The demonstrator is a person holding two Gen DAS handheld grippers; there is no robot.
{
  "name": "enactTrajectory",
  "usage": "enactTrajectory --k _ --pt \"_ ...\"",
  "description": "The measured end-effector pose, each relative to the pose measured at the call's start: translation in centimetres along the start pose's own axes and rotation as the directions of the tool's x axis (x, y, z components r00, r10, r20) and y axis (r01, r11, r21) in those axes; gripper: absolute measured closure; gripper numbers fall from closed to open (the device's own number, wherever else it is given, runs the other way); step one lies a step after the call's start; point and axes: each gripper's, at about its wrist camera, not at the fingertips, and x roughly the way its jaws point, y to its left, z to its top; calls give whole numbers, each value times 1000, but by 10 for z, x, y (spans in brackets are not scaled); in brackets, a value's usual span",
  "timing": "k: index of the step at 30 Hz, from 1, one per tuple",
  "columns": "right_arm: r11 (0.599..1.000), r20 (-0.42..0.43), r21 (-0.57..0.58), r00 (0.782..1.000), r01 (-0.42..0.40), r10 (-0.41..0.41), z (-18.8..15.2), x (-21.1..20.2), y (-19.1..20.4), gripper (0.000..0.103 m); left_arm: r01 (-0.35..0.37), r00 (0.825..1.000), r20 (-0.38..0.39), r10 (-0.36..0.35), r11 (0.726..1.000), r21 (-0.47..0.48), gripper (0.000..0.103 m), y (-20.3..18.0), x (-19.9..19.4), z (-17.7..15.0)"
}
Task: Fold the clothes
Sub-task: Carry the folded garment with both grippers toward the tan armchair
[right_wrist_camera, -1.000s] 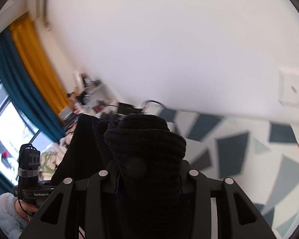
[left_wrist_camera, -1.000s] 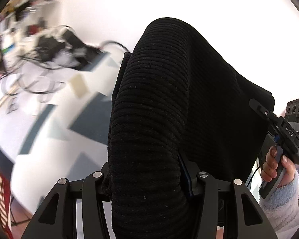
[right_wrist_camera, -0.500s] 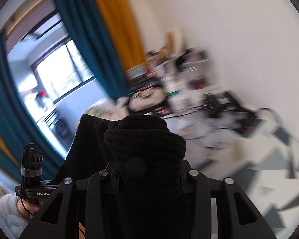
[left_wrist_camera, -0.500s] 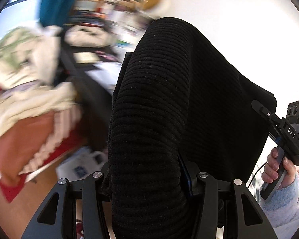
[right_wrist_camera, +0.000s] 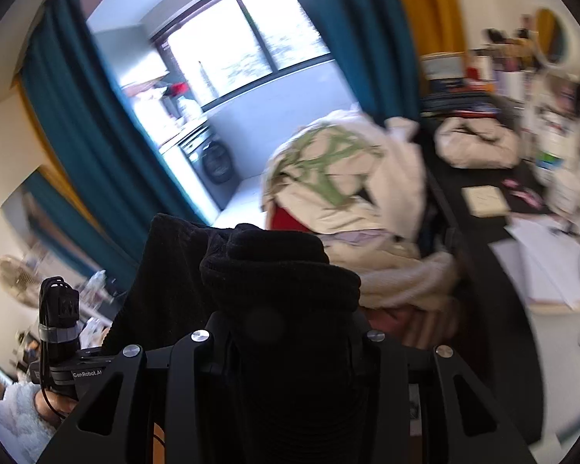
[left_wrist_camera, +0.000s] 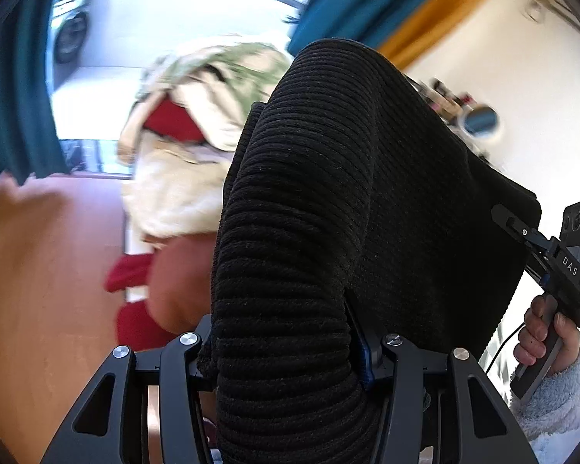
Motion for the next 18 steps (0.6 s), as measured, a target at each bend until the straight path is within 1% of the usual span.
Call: enactTrajectory --k 3,6,11,12,14,18 --pt "998 -14 -30 998 -63 63 22 48 7 63 -48 999 24 48 998 -33 54 24 5 27" --pt "993 -13 -50 994 -106 105 45 87 9 63 -86 995 44 89 994 -68 54 43 12 61" --pt "979 -27 -124 987 -159 157 93 148 20 63 -112 988 88 125 983 -148 54 83 18 110" --pt "974 -41 -137 984 -178 174 105 163 22 63 -116 987 91 132 979 -166 54 94 18 117" --pt "968 -63 -161 981 -191 183 117 191 36 63 -124 986 88 144 972 -197 53 118 19 131" --pt "960 -103 -189 976 -208 191 134 249 67 63 -134 983 88 159 962 -239 54 184 20 160"
